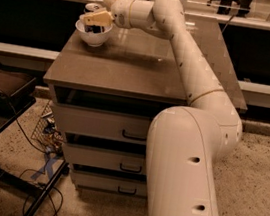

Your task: Pick pepsi can from white bowl and place on counter

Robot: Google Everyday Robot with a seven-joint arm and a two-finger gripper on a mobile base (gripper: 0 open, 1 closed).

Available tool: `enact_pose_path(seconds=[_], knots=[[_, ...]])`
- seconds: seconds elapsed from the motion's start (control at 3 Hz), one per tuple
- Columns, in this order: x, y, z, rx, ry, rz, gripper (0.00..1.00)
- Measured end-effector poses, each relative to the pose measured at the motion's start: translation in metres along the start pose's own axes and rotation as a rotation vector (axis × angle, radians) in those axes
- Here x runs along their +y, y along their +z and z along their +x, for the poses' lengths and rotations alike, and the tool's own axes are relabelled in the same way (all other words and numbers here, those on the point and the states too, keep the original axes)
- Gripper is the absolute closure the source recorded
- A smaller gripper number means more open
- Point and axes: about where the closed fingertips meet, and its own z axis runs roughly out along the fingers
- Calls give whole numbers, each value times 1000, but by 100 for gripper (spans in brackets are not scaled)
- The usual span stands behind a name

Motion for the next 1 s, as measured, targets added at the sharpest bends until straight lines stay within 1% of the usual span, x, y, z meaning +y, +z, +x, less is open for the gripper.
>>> enact_pose_path(seconds=[0.67, 1.0], knots=[[4, 8, 3, 2, 3, -19, 70], [6, 11, 1, -1, -2, -21, 99]])
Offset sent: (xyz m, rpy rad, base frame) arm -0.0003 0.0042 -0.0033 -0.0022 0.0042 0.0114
